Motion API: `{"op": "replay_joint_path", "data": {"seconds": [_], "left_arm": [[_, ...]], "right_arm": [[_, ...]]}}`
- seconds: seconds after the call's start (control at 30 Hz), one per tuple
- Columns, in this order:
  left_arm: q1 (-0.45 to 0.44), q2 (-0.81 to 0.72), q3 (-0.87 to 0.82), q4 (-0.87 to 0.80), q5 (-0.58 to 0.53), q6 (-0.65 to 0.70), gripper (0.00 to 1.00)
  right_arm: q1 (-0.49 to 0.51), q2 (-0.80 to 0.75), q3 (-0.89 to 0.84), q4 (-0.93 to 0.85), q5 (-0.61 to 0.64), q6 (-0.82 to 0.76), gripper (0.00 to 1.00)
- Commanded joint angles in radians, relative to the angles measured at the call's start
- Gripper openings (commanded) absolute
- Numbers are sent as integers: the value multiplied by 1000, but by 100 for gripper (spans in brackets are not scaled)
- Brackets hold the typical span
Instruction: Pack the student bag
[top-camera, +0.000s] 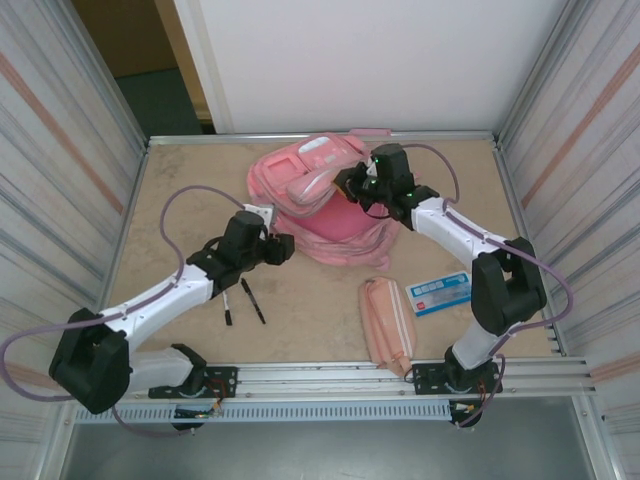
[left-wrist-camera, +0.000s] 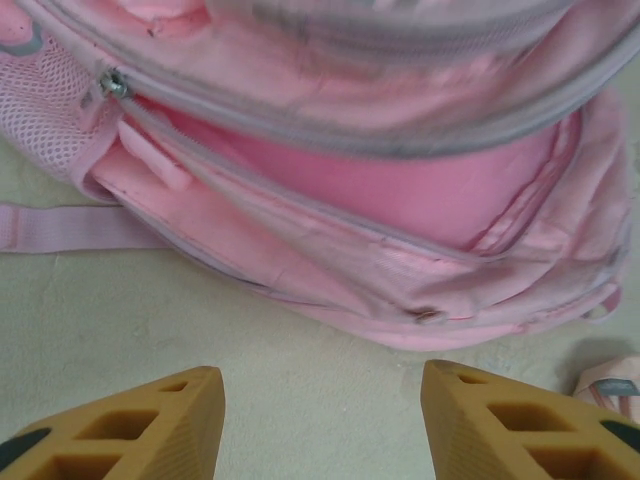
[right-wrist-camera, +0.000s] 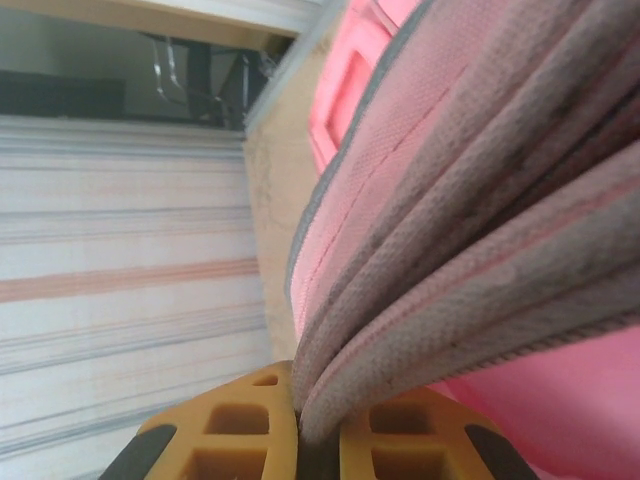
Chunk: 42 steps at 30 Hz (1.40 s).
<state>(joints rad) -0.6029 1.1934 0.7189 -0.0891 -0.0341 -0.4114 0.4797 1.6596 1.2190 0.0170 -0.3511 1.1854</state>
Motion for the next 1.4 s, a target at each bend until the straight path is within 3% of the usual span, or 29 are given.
{"op": "replay_joint_path", "data": {"seconds": [0.0, 0.23, 0.4, 0.53, 0.67, 0.77, 0.9, 1.07, 1.27, 1.37], "left_arm": [[5, -90, -50, -69, -4, -56, 54], [6, -263, -135, -172, 8, -110, 54], [6, -345, -148, -229, 31, -125, 54], [5, -368, -145, -248, 81, -131, 54], [-32, -350, -152, -230, 161, -156, 54], [-170, -298, -147, -207, 115, -174, 54], [-370, -182, -137, -132, 62, -220, 54], [-497, -33, -145, 35, 106, -329, 54], [-518, 161, -48, 112, 202, -349, 56], [-518, 225, -61, 227, 246, -384, 56]], "right_arm": [[71, -31, -54, 32, -2, -55, 7], [167, 67, -96, -66, -9, -135, 18], [190, 67, -111, -211, -23, -234, 49], [194, -43, -140, -376, 14, -375, 59], [194, -190, -174, -586, 95, -487, 63], [178, -307, -237, -741, 198, -539, 66], [138, -424, -355, -853, 230, -583, 67], [109, -514, -475, -912, 251, -523, 68], [55, -442, -481, -931, 285, -469, 69], [37, -357, -509, -885, 222, -479, 66]]}}
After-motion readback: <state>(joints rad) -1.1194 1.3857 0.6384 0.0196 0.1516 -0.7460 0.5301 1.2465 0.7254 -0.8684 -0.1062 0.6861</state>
